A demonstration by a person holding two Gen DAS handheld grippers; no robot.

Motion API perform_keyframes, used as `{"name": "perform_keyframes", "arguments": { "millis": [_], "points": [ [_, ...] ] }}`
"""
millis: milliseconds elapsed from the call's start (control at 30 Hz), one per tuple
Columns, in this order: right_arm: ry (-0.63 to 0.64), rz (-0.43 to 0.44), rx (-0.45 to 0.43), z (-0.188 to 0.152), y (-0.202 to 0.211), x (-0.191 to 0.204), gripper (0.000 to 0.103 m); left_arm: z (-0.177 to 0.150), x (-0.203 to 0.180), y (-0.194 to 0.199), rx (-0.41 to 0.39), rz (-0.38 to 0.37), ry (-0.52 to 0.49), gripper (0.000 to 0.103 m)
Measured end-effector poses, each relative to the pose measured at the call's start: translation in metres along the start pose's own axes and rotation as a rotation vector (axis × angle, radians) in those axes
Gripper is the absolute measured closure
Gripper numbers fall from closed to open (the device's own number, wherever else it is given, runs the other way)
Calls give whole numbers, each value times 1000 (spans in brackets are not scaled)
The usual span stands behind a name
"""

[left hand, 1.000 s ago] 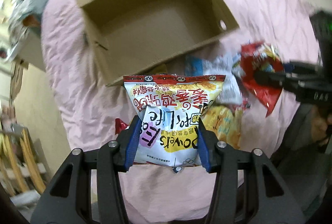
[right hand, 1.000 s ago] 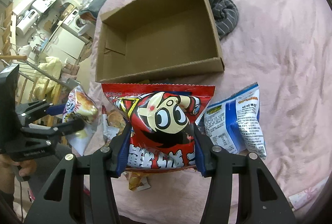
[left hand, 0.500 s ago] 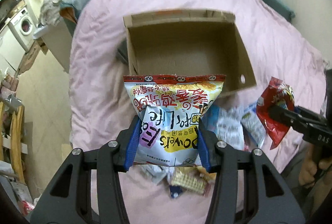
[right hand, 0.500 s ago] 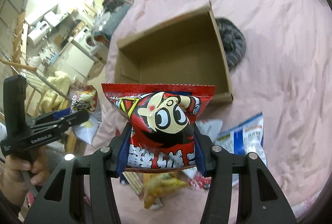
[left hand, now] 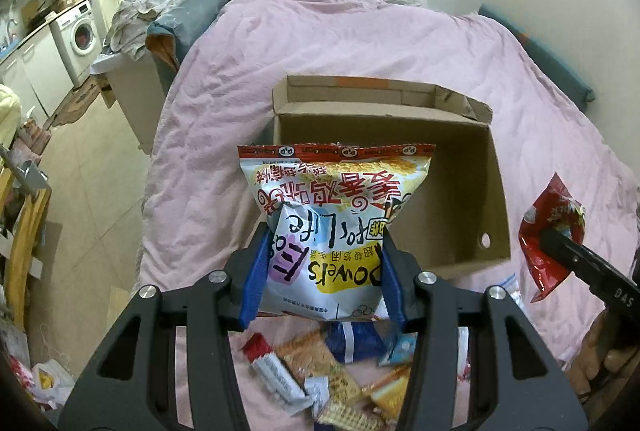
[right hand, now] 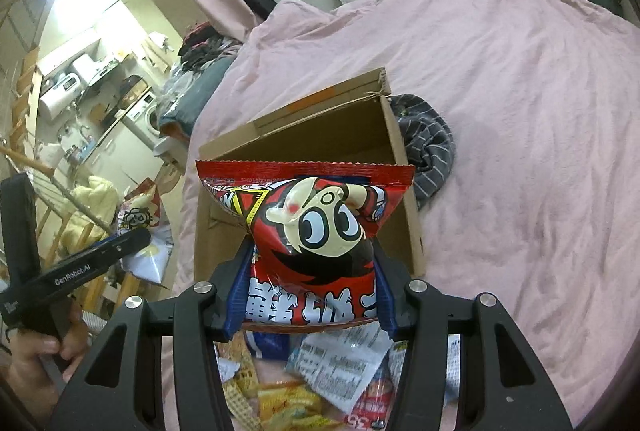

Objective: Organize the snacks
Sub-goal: 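Lift both held bags and carry them over the cardboard box, then lower both bags into the box and open both tools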

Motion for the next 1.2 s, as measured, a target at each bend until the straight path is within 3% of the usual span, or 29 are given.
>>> {"name": "perform_keyframes", "arguments": {
  "millis": [700,1200],
  "points": [
    [119,-81,98,7,-81,1,49,6,-17,-62,-38,3,-59,57],
    [87,-112,153,1,-98,-11,48,3,-22,-81,-19,8,-71,55]
  ]
}}
Point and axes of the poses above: each gripper's, at about its wrist camera, not at the fingertips, and y roughly against the way its jaws point, x to its left, z to its top, the point moved 8 cm from there along -y, roughly the way its jaws point, and after that the axes turned 3 degrees about z, right-handed, at the moved point
